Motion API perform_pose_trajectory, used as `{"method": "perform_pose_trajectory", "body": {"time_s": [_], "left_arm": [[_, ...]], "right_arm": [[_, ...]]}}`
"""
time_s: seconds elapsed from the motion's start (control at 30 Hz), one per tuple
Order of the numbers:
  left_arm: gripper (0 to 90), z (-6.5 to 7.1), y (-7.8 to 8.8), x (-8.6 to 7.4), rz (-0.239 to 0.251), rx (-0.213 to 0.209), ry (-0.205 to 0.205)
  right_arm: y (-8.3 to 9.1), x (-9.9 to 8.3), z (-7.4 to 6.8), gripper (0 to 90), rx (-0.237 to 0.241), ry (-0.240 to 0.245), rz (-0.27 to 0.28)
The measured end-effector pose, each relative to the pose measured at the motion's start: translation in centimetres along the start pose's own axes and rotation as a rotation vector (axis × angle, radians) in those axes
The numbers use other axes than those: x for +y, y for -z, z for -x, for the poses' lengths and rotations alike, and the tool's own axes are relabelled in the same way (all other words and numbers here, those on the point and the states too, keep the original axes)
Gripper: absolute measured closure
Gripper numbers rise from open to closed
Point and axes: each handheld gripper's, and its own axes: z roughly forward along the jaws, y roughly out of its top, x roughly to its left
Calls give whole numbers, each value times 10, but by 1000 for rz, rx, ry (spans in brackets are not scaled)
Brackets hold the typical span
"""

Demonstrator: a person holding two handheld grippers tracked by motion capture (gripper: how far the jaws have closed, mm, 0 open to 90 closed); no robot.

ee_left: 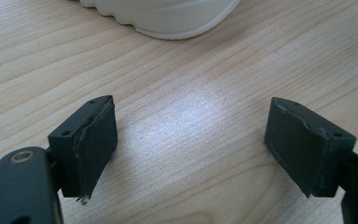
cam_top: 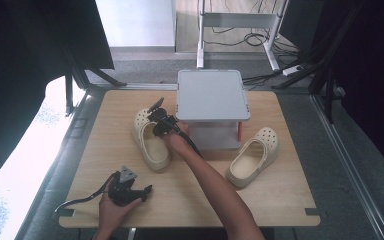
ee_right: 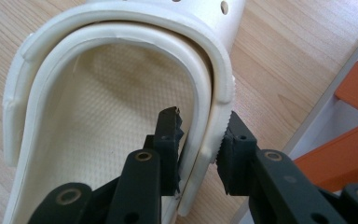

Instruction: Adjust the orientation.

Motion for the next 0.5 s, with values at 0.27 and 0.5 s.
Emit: {"method": "perform_pose_trajectory", "body": {"time_s": [0.27,0.5], "left_arm": [[201,-2,2,-1,4,-1,3],[203,-6,4,-3,3,9,1]], "right_arm": [[5,-2,-3,780,7,-31,52],[13,-4,-11,785,21,-7,91]]}}
